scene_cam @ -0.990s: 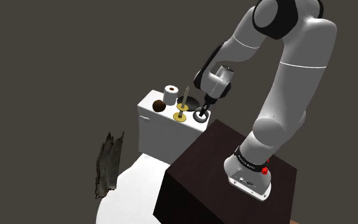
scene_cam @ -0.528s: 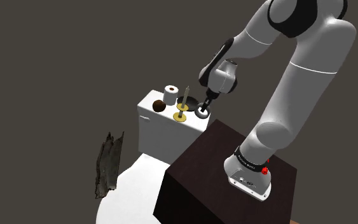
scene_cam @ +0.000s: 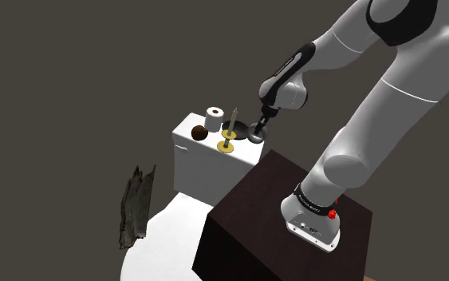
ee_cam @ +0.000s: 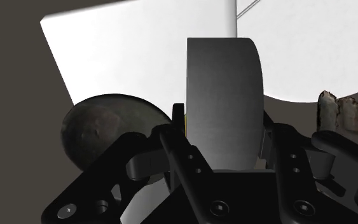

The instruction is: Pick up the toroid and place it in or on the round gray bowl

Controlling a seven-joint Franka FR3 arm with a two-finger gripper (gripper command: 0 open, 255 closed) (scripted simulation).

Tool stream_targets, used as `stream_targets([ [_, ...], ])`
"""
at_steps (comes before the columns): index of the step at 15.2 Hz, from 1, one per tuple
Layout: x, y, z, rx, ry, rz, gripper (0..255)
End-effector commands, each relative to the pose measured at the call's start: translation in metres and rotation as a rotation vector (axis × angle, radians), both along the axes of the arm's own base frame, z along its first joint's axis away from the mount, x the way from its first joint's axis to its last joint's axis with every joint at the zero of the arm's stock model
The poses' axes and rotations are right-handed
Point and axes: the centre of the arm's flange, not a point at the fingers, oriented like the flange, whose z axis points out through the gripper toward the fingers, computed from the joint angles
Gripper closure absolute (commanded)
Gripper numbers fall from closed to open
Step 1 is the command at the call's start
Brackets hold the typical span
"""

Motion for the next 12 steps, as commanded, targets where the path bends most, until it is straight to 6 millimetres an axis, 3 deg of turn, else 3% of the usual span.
stream_targets([
  [1, 0.000, 0.000, 0.009, -0.002, 0.001, 0.001, 255],
  [12, 0.122, -0.074, 0.031, -0.002, 0.001, 0.001, 255],
])
